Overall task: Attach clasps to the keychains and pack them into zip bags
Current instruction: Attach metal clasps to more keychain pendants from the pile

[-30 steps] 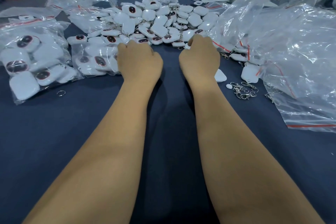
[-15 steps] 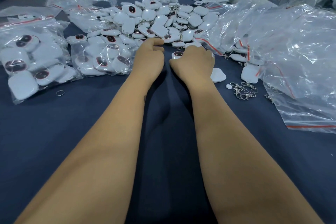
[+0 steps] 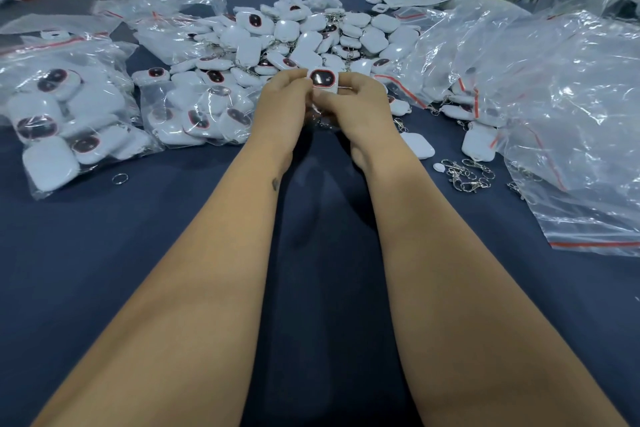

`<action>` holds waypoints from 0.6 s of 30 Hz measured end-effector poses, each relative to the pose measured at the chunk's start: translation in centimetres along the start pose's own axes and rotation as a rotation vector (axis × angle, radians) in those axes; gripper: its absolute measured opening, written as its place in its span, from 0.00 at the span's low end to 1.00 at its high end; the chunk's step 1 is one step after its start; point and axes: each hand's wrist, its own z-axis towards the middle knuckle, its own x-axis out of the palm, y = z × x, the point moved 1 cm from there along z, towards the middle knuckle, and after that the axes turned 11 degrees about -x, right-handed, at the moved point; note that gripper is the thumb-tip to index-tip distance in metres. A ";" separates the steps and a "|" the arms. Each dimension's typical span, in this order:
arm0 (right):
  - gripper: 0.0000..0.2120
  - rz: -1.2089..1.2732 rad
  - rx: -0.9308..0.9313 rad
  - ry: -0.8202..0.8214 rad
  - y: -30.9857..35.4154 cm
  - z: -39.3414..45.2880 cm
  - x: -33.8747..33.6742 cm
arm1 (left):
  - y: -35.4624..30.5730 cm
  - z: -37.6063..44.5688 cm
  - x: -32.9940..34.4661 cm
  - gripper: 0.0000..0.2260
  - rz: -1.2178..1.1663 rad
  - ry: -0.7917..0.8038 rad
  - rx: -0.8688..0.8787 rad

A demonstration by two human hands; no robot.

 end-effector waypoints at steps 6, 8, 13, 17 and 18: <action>0.11 0.025 -0.024 0.101 0.4 -0.1 0.3 | -0.5 -0.6 0.2 0.11 -0.185 0.046 0.003; 0.11 0.024 -0.029 0.104 0.3 -0.1 0.4 | -0.4 -0.8 0.7 0.13 -0.223 0.068 -0.035; 0.14 -0.026 -0.060 0.122 0.0 -0.1 0.3 | -0.3 -0.9 0.8 0.17 -0.198 0.095 -0.080; 0.14 -0.034 -0.064 0.128 -0.1 0.0 0.3 | -0.4 -1.0 0.6 0.17 -0.251 0.149 -0.101; 0.15 -0.033 -0.065 0.130 -0.1 0.0 0.3 | -0.4 -1.0 0.6 0.16 -0.268 0.159 -0.104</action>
